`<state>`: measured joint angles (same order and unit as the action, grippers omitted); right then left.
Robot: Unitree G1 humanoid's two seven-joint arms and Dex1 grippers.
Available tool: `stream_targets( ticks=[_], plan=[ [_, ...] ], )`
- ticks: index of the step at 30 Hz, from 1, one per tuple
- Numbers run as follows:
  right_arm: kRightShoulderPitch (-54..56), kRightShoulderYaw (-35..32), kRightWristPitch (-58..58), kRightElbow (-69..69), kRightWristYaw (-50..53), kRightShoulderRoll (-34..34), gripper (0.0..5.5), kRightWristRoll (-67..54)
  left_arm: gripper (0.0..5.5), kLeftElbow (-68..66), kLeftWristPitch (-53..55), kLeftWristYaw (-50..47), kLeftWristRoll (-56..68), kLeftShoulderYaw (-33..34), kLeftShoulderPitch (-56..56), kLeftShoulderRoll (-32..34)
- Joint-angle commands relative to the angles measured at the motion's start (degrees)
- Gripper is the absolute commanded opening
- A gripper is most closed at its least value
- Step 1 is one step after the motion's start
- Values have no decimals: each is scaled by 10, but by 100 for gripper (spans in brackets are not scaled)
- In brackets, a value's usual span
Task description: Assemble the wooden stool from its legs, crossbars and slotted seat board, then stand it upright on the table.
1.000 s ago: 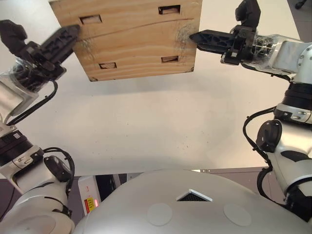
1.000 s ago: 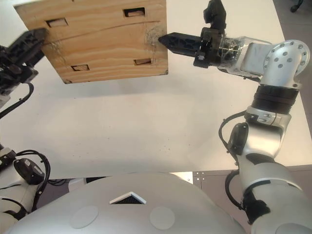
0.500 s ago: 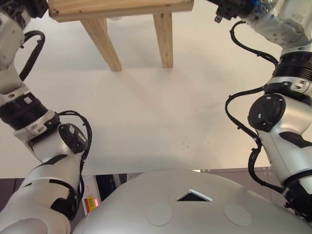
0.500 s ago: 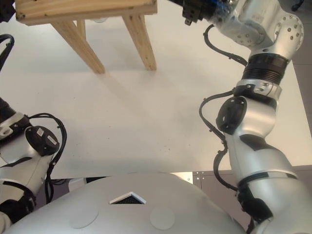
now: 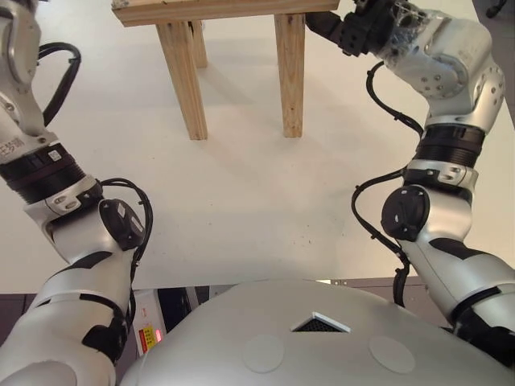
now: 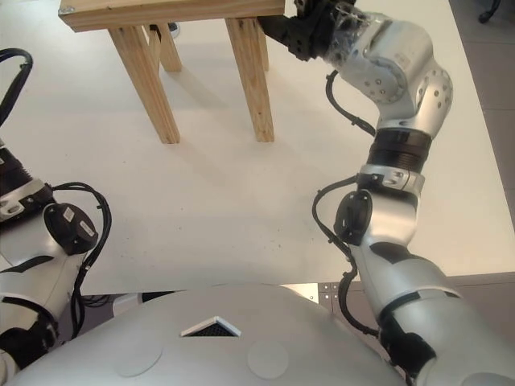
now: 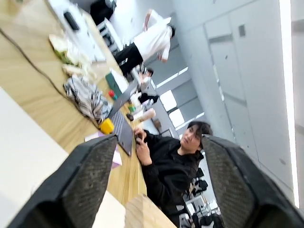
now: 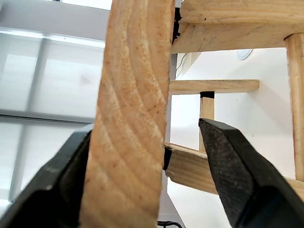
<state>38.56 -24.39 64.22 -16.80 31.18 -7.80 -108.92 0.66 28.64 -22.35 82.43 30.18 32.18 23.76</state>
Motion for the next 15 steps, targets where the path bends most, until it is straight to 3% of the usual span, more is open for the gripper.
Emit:
stream_targets(
  ticks=[1,5,8,11,13,15],
  plan=[
    [-33,-47,-61,98,-134,-17,345,13,323,9,-56,93,-82,4,-86,-46],
    [-82,-55,-154,152,-269,-25,349,131,305,-13,-110,170,-212,-27,-168,-66],
    [-190,133,-342,213,-312,-98,302,543,267,10,-163,196,-363,-93,-274,-82],
    [-277,289,-472,254,-295,-119,243,805,214,27,-211,205,-458,-148,-344,-104],
    [-301,320,-515,251,-259,-93,212,882,187,44,-228,206,-508,-193,-364,-116],
    [-312,310,-527,240,-229,-59,192,907,169,53,-240,205,-547,-225,-370,-122]
  ],
)
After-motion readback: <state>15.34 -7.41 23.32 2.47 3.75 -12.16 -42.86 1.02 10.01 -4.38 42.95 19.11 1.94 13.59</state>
